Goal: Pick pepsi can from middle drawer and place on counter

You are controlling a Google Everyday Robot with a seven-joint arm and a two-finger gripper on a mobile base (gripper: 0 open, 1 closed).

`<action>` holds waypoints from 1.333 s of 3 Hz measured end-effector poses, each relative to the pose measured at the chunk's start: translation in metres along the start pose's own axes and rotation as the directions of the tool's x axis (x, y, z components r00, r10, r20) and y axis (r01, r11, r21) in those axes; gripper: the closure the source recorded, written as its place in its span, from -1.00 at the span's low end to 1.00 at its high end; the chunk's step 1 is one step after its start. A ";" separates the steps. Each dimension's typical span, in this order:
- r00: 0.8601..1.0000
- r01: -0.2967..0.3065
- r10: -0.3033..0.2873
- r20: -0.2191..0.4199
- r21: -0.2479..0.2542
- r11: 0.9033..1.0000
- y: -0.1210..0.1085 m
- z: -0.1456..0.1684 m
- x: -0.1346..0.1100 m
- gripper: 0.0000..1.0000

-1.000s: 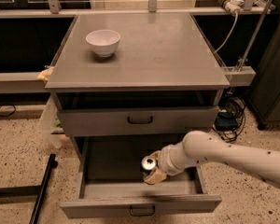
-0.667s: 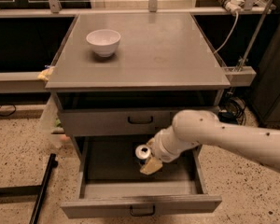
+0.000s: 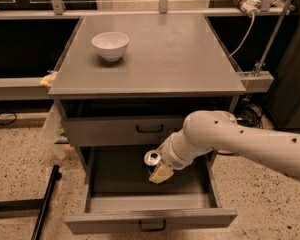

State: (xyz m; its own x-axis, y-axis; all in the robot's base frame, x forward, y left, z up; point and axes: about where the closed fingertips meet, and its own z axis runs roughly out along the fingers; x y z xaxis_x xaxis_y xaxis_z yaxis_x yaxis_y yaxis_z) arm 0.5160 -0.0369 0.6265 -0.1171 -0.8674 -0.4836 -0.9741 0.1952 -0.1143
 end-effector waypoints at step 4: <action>0.999 0.048 -0.048 -0.009 0.287 0.957 -0.048 -0.288 -0.189 1.00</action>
Offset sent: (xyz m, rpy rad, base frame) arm -0.0023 0.0130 0.2525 0.1756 -0.1110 -0.0577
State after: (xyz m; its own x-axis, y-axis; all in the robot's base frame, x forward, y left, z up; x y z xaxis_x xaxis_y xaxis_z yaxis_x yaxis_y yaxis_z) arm 0.5296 -0.0141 0.9738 -0.0722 -0.8798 -0.4698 -0.8822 0.2761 -0.3815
